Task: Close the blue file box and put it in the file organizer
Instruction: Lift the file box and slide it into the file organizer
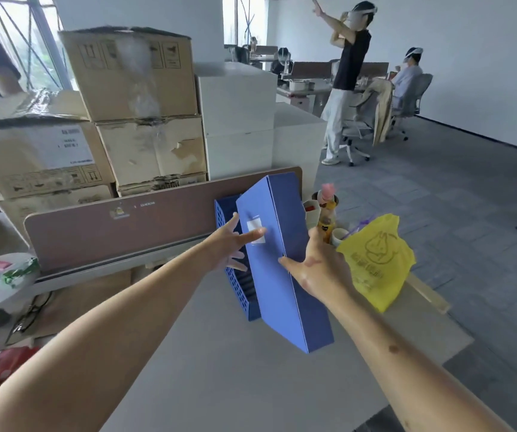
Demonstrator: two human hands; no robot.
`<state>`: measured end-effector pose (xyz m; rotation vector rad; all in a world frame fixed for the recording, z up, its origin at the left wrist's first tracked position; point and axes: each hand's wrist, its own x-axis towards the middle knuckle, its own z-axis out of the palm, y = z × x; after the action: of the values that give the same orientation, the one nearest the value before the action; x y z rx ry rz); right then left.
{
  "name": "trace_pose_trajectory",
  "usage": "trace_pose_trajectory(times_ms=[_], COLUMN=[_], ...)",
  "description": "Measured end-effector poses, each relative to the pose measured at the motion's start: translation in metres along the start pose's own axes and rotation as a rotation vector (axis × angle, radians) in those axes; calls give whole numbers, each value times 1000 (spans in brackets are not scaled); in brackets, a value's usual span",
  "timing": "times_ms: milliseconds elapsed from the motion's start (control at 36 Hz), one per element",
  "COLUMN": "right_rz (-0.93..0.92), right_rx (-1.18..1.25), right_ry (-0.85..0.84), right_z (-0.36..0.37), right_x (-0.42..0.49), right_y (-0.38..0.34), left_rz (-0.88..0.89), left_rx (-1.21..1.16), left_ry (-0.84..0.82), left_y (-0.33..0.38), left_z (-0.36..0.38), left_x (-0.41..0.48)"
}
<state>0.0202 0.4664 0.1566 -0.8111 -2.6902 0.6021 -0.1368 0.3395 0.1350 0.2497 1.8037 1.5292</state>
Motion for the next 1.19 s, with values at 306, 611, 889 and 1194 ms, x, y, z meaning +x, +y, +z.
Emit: trace_pose_trajectory(times_ms=[306,611,889,1194], right_rz=[-95,-237,-251,-111], right_rx=[121,219,435,573], right_ry=[61,100,76,20], right_z=[0,14,96,161], right_x=[18,49,66,65], right_y=[-18,-32,-8,14], left_rz=[88,342,518,558], left_rx=[-26,59,215,320], left_ry=[-106,-48,16,38], left_y=[27,48,16,-30], left_z=[-17,-42,-51,-50], left_x=[27,37,60,81])
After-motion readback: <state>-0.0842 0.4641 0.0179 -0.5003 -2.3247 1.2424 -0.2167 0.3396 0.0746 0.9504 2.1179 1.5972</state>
